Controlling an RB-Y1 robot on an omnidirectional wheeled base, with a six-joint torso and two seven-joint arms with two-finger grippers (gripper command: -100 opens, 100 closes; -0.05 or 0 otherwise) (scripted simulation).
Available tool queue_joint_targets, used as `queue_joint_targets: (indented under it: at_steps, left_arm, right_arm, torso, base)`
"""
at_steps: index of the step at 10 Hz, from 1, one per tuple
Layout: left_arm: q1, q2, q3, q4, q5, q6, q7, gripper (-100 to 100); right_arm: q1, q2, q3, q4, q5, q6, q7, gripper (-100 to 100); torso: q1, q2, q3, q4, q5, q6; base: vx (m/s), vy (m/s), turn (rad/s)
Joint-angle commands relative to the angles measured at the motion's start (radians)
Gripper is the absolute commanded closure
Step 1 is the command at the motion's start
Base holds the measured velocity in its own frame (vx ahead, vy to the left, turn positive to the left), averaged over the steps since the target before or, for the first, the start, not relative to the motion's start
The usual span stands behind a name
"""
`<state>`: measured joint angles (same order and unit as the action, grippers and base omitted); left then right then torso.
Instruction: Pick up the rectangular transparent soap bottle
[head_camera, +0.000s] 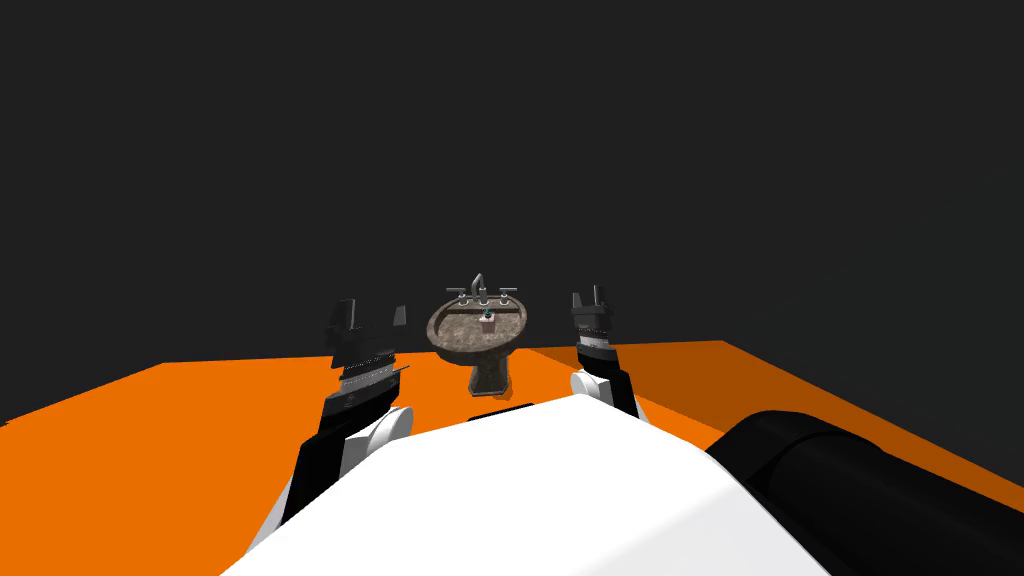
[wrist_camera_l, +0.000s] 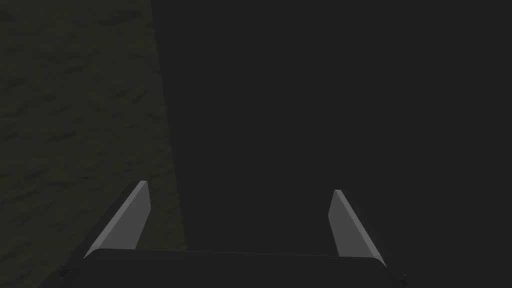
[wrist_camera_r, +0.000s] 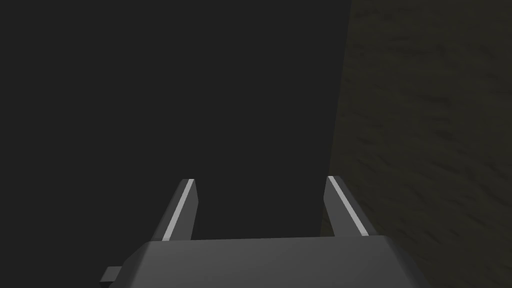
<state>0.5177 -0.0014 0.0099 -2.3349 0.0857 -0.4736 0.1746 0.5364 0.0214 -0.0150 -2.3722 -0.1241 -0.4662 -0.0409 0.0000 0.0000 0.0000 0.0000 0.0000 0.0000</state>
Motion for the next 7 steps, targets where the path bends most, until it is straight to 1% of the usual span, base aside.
queue_joint_targets:
  at_steps: [1, 4, 7]
  left_arm:
    - [-0.028, 0.036, 0.009, 0.031, 0.0, 0.011, -0.006, -100]
    - [-0.093, 0.085, 0.029, 0.104, 0.0, 0.036, -0.02, -100]
    - [-0.187, 0.119, 0.057, 0.197, 0.001, 0.072, -0.038, -100]
  right_arm:
    - [0.0, 0.0, 0.0, 0.0, 0.0, 0.0, 0.0, 0]
    - [0.0, 0.0, 0.0, 0.0, 0.0, 0.0, 0.0, 0]
    - [0.0, 0.0, 0.0, 0.0, 0.0, 0.0, 0.0, 0]
  torso:
    - [0.0, 0.0, 0.0, 0.0, 0.0, 0.0]
    - [-0.003, 0.002, 0.001, 0.0, -0.001, 0.0]
    - [-0.004, 0.002, 0.001, 0.0, -0.001, 0.0]
  base:
    - [-0.019, -0.023, 0.004]
    - [-0.036, -0.05, 0.006]
    - [-0.043, -0.07, 0.011]
